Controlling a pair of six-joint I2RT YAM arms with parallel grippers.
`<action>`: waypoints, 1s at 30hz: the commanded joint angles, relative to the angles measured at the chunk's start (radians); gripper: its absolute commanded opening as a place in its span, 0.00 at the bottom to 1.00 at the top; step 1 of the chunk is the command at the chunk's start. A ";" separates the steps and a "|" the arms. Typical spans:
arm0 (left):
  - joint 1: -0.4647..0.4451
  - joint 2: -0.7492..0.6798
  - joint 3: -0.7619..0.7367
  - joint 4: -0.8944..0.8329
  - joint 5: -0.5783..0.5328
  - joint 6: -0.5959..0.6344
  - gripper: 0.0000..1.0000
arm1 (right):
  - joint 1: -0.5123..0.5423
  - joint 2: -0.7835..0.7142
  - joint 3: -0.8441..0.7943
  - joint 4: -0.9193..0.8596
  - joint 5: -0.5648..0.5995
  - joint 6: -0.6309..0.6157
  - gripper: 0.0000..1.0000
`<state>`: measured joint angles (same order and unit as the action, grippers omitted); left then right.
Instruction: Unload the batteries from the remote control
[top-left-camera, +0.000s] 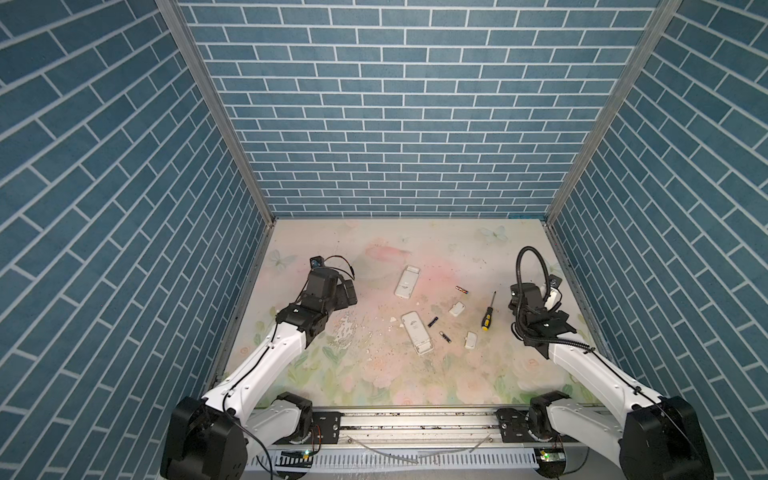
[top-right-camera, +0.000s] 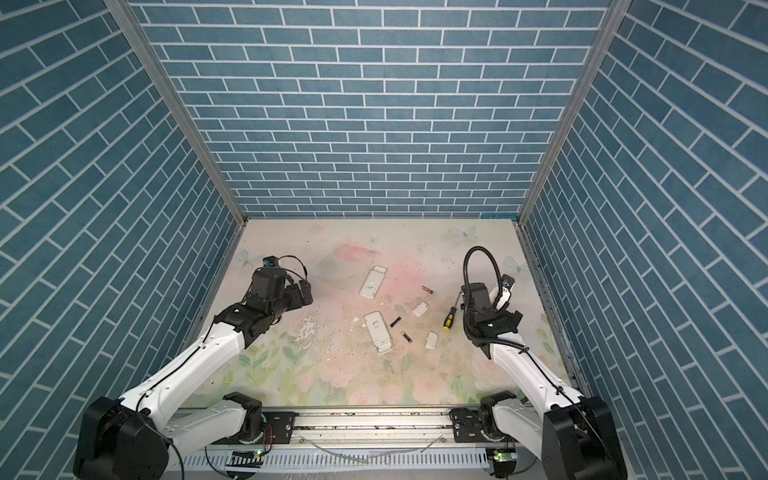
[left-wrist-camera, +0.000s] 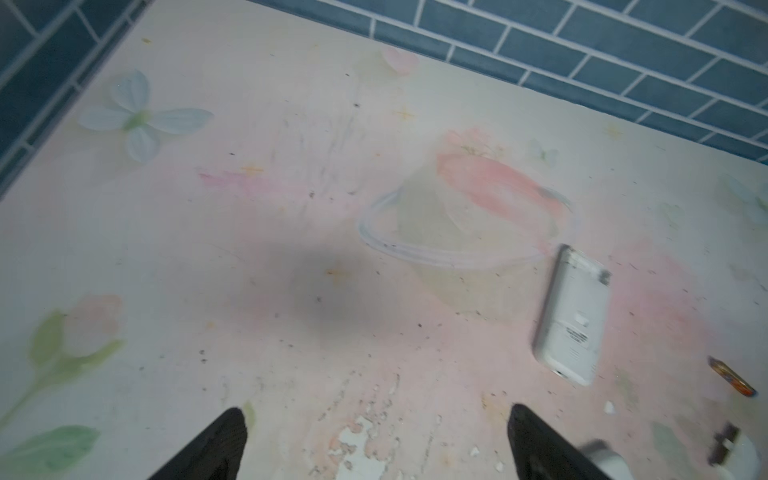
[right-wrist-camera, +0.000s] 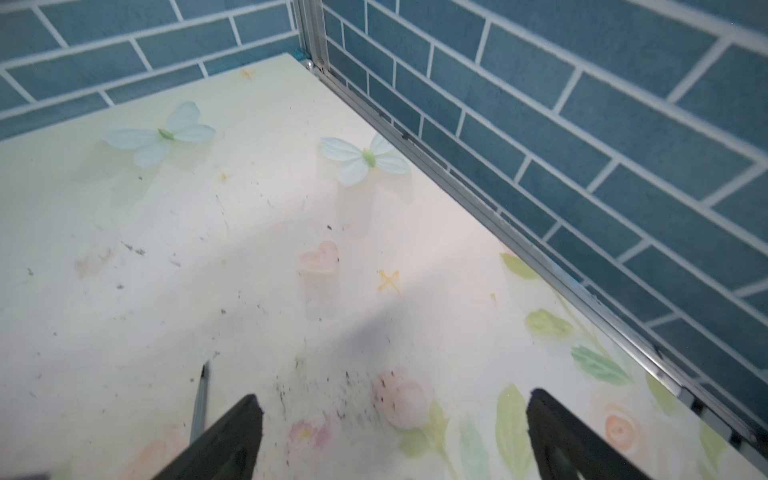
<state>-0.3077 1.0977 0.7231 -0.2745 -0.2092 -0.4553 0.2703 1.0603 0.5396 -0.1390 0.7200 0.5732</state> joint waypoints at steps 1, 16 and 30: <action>0.049 -0.009 0.014 0.021 -0.115 0.104 1.00 | -0.075 0.030 0.003 0.167 -0.147 -0.220 0.99; 0.196 -0.080 -0.324 0.594 -0.255 0.429 1.00 | -0.196 0.295 -0.001 0.596 -0.304 -0.504 0.99; 0.321 0.196 -0.363 0.960 0.004 0.439 1.00 | -0.263 0.441 -0.144 0.973 -0.491 -0.507 0.99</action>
<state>0.0074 1.2469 0.3420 0.5842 -0.3042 -0.0265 0.0170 1.4937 0.4267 0.7078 0.2920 0.1024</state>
